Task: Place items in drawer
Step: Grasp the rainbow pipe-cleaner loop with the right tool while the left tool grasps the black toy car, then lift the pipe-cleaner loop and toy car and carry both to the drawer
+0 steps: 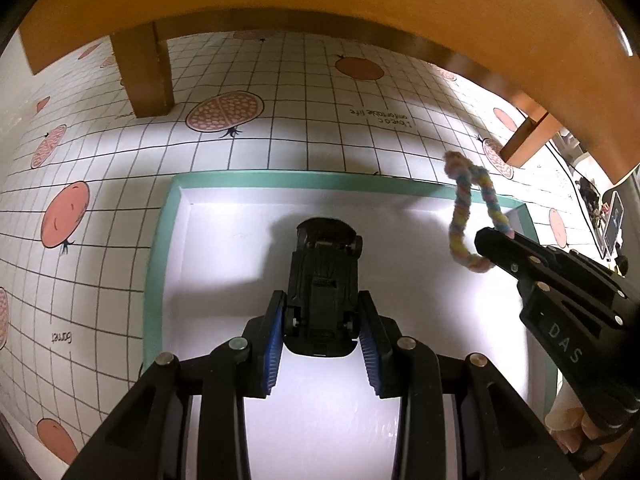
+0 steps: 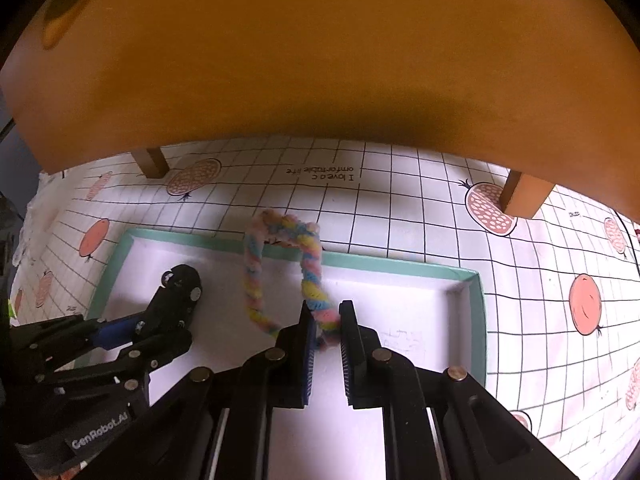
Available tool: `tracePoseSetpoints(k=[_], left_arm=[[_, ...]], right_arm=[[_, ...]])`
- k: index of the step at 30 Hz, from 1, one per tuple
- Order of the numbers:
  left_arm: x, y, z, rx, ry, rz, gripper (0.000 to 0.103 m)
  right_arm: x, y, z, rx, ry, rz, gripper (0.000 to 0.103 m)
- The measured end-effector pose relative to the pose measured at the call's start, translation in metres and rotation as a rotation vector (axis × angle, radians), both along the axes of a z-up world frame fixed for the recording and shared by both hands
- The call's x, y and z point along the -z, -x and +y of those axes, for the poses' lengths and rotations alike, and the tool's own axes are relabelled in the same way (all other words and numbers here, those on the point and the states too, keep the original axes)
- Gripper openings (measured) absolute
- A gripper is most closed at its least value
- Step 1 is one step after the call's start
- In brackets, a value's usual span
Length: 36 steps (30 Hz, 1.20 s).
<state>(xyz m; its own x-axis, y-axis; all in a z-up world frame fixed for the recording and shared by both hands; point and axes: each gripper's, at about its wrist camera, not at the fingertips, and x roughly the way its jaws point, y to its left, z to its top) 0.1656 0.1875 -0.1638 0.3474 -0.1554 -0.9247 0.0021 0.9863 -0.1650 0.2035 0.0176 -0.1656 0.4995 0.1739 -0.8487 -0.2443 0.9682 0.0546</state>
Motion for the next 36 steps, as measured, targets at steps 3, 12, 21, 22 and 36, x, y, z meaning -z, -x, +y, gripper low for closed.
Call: tracePoseSetpoints(k=[3, 12, 21, 22, 36], left_arm=[[-0.006, 0.003, 0.004, -0.005, -0.002, -0.007, 0.035], [-0.018, 0.013, 0.008, -0.017, 0.002, -0.023, 0.035], [-0.038, 0.018, 0.008, -0.010, -0.001, -0.060, 0.035], [-0.042, 0.018, 0.008, -0.008, -0.001, -0.067, 0.035], [-0.099, 0.023, -0.001, 0.029, 0.027, -0.183, 0.035]], right_arm=[[-0.003, 0.004, 0.000, 0.000, 0.004, -0.001, 0.012], [-0.017, 0.018, 0.002, 0.002, 0.000, -0.024, 0.012], [-0.032, 0.030, -0.005, 0.027, -0.027, -0.052, 0.012], [-0.034, 0.031, -0.007, 0.033, -0.028, -0.059, 0.012], [-0.072, 0.052, -0.013, 0.086, -0.076, -0.124, 0.012]])
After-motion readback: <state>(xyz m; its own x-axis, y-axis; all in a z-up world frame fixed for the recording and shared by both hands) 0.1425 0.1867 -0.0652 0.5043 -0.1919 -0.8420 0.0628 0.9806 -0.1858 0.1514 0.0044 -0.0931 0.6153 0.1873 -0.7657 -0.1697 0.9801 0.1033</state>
